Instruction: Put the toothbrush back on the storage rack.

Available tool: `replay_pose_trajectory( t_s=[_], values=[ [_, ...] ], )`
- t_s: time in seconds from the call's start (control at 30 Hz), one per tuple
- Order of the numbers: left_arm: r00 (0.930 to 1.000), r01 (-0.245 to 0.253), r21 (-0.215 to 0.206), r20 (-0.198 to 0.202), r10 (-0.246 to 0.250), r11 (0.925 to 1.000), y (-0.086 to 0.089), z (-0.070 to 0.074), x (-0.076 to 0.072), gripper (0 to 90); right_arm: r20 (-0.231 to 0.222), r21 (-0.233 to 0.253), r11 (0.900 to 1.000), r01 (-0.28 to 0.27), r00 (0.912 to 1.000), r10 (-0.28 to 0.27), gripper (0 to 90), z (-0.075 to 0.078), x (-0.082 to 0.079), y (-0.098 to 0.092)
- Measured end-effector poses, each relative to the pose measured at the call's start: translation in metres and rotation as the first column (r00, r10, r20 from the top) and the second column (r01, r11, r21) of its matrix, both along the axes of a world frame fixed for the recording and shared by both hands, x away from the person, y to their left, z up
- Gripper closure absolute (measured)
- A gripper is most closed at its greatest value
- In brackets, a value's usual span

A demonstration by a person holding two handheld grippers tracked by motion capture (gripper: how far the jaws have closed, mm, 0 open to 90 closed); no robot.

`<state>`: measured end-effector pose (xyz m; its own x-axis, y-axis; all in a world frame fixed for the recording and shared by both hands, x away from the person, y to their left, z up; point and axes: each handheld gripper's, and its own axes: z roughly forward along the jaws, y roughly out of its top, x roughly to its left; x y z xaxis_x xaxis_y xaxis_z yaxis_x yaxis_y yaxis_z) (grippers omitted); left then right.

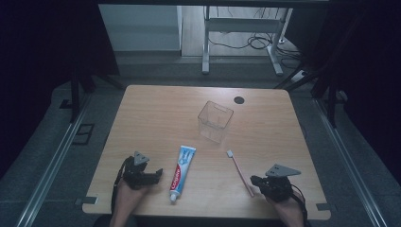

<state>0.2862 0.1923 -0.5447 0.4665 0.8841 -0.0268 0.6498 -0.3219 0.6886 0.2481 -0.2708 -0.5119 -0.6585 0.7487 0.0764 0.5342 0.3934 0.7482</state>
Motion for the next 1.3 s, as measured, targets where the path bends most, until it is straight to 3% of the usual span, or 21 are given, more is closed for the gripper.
replay_pose_trajectory(
  t_s=[0.3,0.6,1.3],
  values=[
    [1.0000,0.000,0.000,0.000,0.000,1.0000,0.000,0.000,0.000,13.7,0.021,-0.004,0.998,-0.069,0.9974,0.069,82.8,0.001,-0.005,0.019],
    [1.0000,0.000,0.000,0.000,0.000,1.0000,0.000,0.000,0.000,13.7,-0.016,-0.038,0.994,-0.103,0.9946,0.102,83.6,-0.004,-0.005,0.030],
    [1.0000,0.000,0.000,0.000,0.000,1.0000,0.000,0.000,0.000,13.7,-0.061,-0.068,0.996,-0.055,0.9968,0.051,83.5,-0.017,0.005,0.017]
  ],
)
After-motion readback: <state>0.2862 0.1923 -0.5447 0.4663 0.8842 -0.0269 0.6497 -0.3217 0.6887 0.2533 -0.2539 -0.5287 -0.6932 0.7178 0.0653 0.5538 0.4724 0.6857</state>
